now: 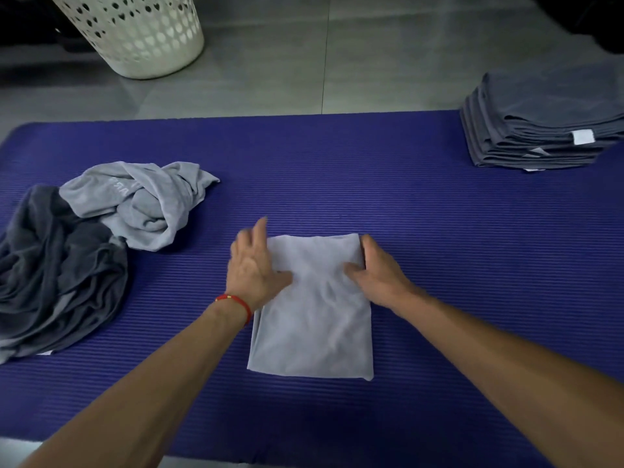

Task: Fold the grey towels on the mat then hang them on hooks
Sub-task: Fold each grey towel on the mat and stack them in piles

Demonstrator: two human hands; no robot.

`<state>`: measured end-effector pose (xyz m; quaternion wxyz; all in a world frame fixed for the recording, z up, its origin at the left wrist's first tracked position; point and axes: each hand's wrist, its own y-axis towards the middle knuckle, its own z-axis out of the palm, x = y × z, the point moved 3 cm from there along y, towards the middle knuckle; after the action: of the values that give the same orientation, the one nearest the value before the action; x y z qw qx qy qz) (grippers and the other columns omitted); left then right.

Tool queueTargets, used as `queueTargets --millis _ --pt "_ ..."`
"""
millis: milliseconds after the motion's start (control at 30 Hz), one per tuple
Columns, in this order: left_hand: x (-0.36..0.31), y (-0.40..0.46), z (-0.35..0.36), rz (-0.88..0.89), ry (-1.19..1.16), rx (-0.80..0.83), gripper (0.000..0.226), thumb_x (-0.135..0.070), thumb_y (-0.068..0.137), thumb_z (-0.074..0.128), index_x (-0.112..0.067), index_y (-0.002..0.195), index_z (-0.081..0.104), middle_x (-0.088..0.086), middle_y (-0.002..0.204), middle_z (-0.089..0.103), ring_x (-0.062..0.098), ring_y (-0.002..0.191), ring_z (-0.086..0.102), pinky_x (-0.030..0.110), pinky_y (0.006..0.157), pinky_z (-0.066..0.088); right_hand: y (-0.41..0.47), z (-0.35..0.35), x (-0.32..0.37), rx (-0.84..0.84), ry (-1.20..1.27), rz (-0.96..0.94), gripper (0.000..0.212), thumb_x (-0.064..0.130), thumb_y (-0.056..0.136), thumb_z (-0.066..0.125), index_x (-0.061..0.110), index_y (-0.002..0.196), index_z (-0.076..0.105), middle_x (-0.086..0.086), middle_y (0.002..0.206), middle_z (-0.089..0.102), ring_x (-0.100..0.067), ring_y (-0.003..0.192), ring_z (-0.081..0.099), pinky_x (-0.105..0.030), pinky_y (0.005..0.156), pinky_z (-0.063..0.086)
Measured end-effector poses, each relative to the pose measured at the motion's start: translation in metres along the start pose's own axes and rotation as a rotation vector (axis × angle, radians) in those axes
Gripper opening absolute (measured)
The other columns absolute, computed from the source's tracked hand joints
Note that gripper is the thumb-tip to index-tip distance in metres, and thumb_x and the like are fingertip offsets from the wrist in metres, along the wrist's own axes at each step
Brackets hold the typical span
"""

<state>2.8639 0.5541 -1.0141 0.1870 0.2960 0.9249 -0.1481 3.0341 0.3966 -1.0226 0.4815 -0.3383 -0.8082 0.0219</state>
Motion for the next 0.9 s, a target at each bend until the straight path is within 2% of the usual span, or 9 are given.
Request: queueTargets --millis 67,133,233,300,367,500,633,800,900 --pt "-0.034 0.015 -0.012 0.435 0.135 0.049 0.105 -0.052 0.071 0.078 -0.027 0.157 0.023 0.002 0.159 0.029 0.026 0.148 0.023 0.054 0.12 0.024 -0.012 -0.001 0.005 -0.002 -0.046 -0.162 0.021 0.026 0.097 0.061 0.021 0.111 0.046 0.006 0.098 0.064 -0.011 0.081 0.063 -0.033 0.069 0.053" --pt "-0.062 0.03 -0.019 0.553 0.185 0.377 0.08 -0.05 0.082 0.074 -0.033 0.151 0.036 -0.008 0.158 0.036 0.016 0.153 0.015 0.055 0.124 0.006 -0.023 -0.003 0.008 -0.013 0.006 -0.252 0.022 0.027 0.095 0.065 0.026 0.109 0.048 0.012 0.095 0.066 -0.005 0.079 0.064 -0.028 0.066 0.052" --pt "-0.09 0.038 -0.034 0.548 0.308 0.619 0.024 -0.04 0.087 0.075 -0.028 0.104 0.062 -0.008 0.112 0.065 0.019 0.122 0.056 0.041 0.108 0.04 -0.038 -0.005 -0.003 0.034 0.382 -0.114 0.048 0.034 0.086 0.079 0.033 0.125 0.05 0.013 0.114 0.069 -0.003 0.1 0.069 -0.032 0.087 0.059" --pt "-0.101 0.031 -0.053 0.584 0.252 0.613 0.017 -0.039 0.089 0.074 -0.027 0.093 0.063 -0.011 0.094 0.067 0.013 0.093 0.064 0.039 0.086 0.052 -0.054 0.0 -0.019 0.199 0.48 0.042 0.069 0.04 0.078 0.087 0.037 0.134 0.048 0.014 0.123 0.068 -0.002 0.109 0.067 -0.036 0.096 0.058" --pt "-0.113 0.02 -0.077 0.578 0.082 0.581 0.015 -0.042 0.091 0.071 -0.028 0.093 0.064 -0.011 0.09 0.069 0.01 0.086 0.066 0.036 0.08 0.055 -0.073 0.007 -0.033 0.395 0.414 0.076 0.067 0.036 0.079 0.086 0.035 0.137 0.052 0.017 0.127 0.068 -0.001 0.116 0.064 -0.035 0.104 0.053" --pt "-0.125 0.014 -0.12 0.462 -0.325 0.429 0.02 -0.035 0.093 0.07 -0.016 0.097 0.066 0.002 0.092 0.075 0.018 0.08 0.071 0.031 0.072 0.056 -0.081 -0.018 -0.047 0.297 0.727 0.125 0.054 0.017 0.079 0.084 0.018 0.13 0.065 0.001 0.127 0.072 -0.016 0.12 0.066 -0.039 0.113 0.045" --pt "-0.102 0.019 -0.108 0.112 -0.851 0.391 0.032 -0.032 0.099 0.061 -0.011 0.124 0.06 0.009 0.113 0.074 0.03 0.102 0.072 0.043 0.085 0.06 -0.07 -0.082 -0.034 0.151 1.22 0.04 0.051 0.038 0.081 0.08 0.015 0.126 0.072 -0.009 0.131 0.068 -0.025 0.119 0.066 -0.042 0.1 0.055" --pt "-0.071 0.009 -0.029 -0.137 -0.9 0.537 0.038 -0.049 0.104 0.042 -0.026 0.131 0.053 0.011 0.126 0.069 0.029 0.114 0.067 0.063 0.096 0.052 -0.047 -0.106 -0.042 0.091 0.779 0.13 0.036 0.026 0.097 0.063 0.037 0.131 0.057 0.005 0.122 0.073 -0.022 0.113 0.07 -0.049 0.098 0.056" --pt "-0.057 0.002 0.012 -0.371 -0.968 0.936 0.046 -0.038 0.097 0.064 -0.031 0.136 0.041 0.014 0.133 0.065 0.036 0.119 0.063 0.069 0.097 0.047 -0.027 -0.101 -0.061 0.037 0.587 0.2 0.029 0.022 0.102 0.059 0.031 0.129 0.057 0.006 0.115 0.074 -0.019 0.106 0.071 -0.049 0.101 0.054"
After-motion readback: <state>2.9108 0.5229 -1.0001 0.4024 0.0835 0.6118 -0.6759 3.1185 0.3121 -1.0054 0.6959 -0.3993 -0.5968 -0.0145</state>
